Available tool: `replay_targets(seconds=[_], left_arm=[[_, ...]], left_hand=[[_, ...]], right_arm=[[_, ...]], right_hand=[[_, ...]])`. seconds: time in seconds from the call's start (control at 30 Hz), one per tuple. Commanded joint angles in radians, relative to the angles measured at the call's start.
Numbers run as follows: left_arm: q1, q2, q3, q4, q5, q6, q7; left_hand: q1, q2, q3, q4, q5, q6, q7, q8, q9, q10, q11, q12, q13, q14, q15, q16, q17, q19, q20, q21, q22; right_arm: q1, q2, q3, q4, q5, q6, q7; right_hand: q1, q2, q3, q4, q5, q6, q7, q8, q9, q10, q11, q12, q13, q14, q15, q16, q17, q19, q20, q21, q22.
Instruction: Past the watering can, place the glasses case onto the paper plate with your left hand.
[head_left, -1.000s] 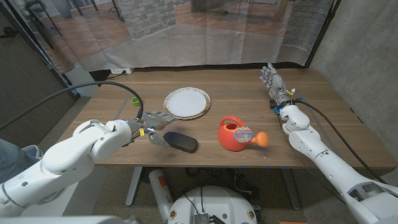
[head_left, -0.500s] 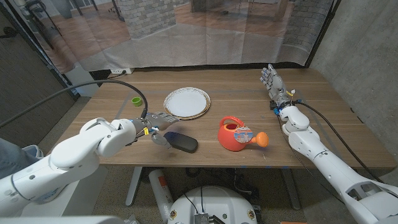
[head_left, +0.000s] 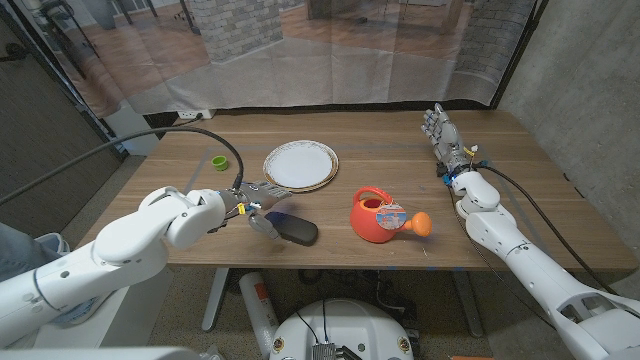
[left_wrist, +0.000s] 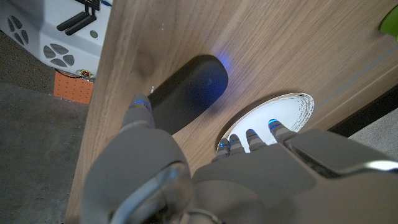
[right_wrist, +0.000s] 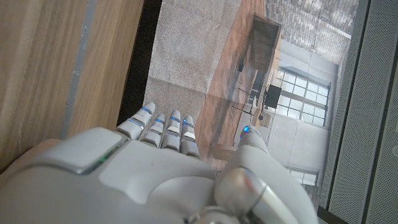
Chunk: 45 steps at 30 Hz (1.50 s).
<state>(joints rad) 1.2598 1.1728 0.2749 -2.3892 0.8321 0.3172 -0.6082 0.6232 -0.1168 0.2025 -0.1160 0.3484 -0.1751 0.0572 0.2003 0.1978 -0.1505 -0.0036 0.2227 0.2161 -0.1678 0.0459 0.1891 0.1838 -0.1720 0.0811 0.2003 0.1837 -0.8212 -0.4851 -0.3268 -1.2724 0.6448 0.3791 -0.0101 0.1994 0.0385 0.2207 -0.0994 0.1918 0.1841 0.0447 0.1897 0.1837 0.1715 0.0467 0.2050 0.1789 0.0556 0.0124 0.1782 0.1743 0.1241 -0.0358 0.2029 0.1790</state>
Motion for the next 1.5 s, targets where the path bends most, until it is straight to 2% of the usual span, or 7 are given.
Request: replay_targets(seconds=[0.03,0.33,0.57,0.93,1.5], left_arm=[[-0.074,0.019,0.089,0.007,-0.021,0.04,-0.011],[-0.087,0.026,0.118,0.003,-0.029,0.073,-0.003],[-0.121,0.014,0.154,0.016,-0.043,0.077,-0.011],[-0.156,0.011,0.193,0.006,-0.004,0.085,-0.03],[-0.149,0.003,0.217,-0.006,0.05,0.119,-0.038]], left_hand=[[0.011,0.001,-0.005,-0.003,0.01,-0.052,0.007,0.008,0.001,0.004,0.001,0.004,0.005,0.005,0.003,0.007,0.003,-0.014,0.005,0.003,0.002],[0.013,0.003,-0.006,-0.002,0.011,-0.049,0.007,0.009,0.001,0.008,0.003,0.006,0.005,0.007,0.004,0.007,0.004,-0.014,0.007,0.003,0.003],[0.014,0.005,-0.007,-0.001,0.011,-0.047,0.007,0.009,0.001,0.008,0.003,0.006,0.005,0.007,0.005,0.007,0.004,-0.014,0.008,0.004,0.003],[0.016,0.009,-0.007,0.0,0.011,-0.046,0.008,0.009,0.001,0.007,0.001,0.006,0.006,0.008,0.005,0.007,0.004,-0.016,0.009,0.003,0.003],[0.019,0.014,-0.01,0.003,0.01,-0.04,0.006,0.01,0.001,0.01,0.001,0.008,0.006,0.009,0.006,0.006,0.004,-0.017,0.012,0.004,0.003]], right_arm=[[0.013,0.008,0.001,0.028,0.005,0.007,0.01],[0.027,0.015,-0.002,0.053,0.007,0.01,0.019],[0.035,0.022,-0.003,0.077,0.012,0.015,0.029],[0.035,0.024,0.007,0.085,0.019,0.032,0.032],[0.031,0.03,0.011,0.105,0.025,0.046,0.037]], right_hand=[[0.007,0.007,0.0,-0.001,0.001,0.008,0.0,0.006,0.005,0.006,-0.001,0.005,0.005,0.006,0.0,0.007,0.006,0.007,-0.01,-0.001,0.003],[0.006,0.007,-0.001,-0.001,0.001,0.007,0.0,0.005,0.005,0.007,0.0,0.005,0.005,0.005,-0.002,0.006,0.006,0.007,-0.01,-0.001,0.003],[0.007,0.007,-0.001,-0.001,0.001,0.008,0.001,0.006,0.005,0.007,-0.001,0.005,0.005,0.005,-0.001,0.006,0.006,0.008,-0.01,-0.001,0.003],[0.007,0.007,-0.001,-0.002,0.001,0.008,0.0,0.006,0.005,0.007,0.0,0.005,0.005,0.005,-0.001,0.006,0.006,0.007,-0.01,-0.002,0.003],[0.006,0.007,-0.002,-0.002,0.001,0.009,0.0,0.006,0.005,0.006,-0.002,0.004,0.005,0.005,-0.002,0.006,0.006,0.008,-0.01,-0.002,0.003]])
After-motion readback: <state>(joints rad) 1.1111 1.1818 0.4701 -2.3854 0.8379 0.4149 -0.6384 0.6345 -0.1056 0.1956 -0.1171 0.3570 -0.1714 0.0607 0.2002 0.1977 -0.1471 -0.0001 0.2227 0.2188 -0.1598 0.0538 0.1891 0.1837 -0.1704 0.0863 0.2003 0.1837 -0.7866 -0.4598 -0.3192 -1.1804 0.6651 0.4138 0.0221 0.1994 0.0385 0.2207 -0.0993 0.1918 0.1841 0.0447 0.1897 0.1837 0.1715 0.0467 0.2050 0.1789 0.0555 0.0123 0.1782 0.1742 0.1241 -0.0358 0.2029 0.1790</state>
